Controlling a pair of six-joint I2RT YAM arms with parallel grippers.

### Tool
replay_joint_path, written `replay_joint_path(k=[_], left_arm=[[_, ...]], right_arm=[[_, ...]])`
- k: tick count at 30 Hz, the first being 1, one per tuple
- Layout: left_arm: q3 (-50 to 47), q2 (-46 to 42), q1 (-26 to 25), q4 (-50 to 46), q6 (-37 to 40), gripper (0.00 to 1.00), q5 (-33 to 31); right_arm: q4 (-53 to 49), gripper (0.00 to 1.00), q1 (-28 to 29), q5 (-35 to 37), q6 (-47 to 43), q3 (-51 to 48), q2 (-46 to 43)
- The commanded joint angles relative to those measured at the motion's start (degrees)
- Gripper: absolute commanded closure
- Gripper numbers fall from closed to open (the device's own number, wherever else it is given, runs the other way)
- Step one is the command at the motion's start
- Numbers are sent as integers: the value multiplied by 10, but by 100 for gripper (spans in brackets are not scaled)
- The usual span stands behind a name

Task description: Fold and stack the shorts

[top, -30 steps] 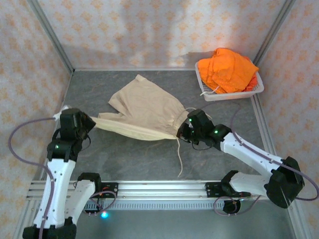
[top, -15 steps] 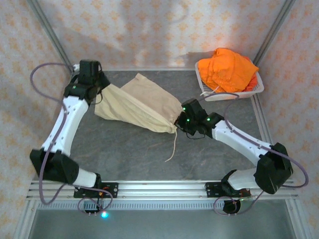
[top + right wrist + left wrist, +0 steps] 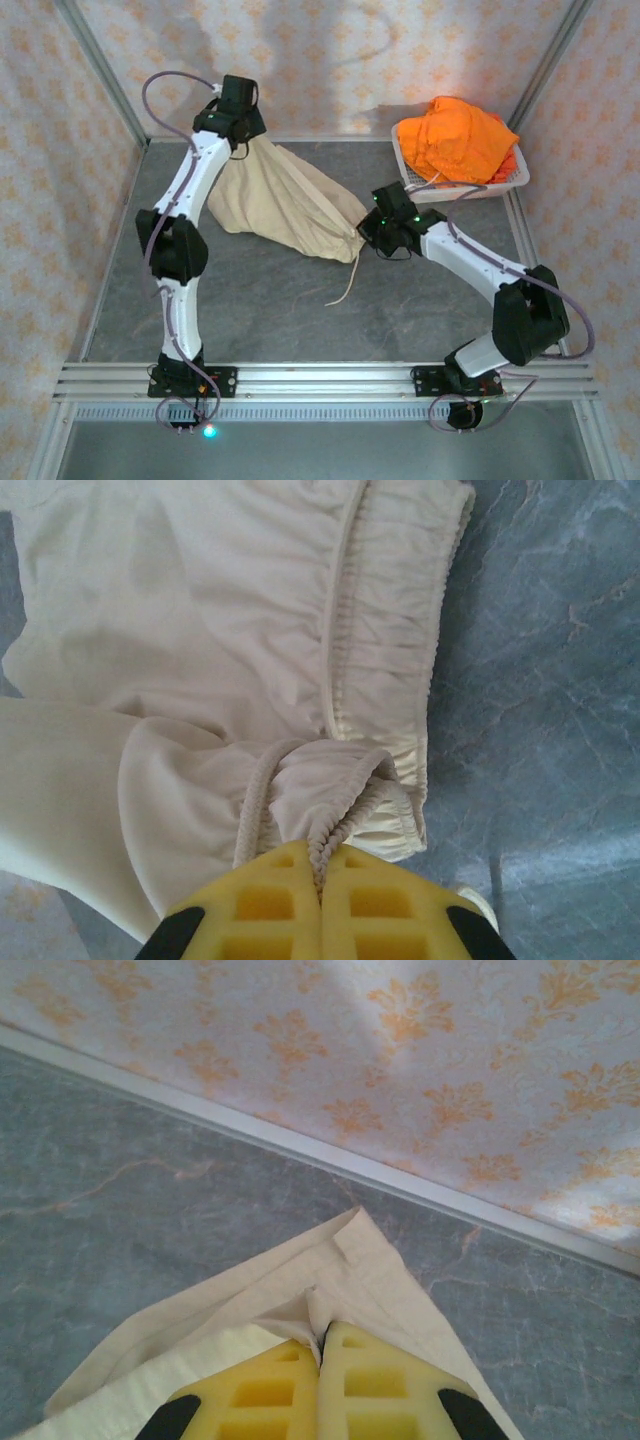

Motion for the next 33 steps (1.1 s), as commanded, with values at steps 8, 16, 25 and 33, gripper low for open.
replay_joint_path(k=[8, 16, 25, 33], left_arm=[[187, 159, -8, 25, -1, 100, -36], [290, 273, -12, 108, -36, 72, 8], [226, 134, -13, 30, 14, 7, 32], [-245, -121, -11, 211, -37, 0, 99]], right_arm=[[-15, 93, -62, -12, -7, 46, 73], [15, 49, -134, -61, 14, 96, 145], [-26, 9, -122, 3, -45, 120, 32], [50, 6, -6, -112, -53, 139, 101]])
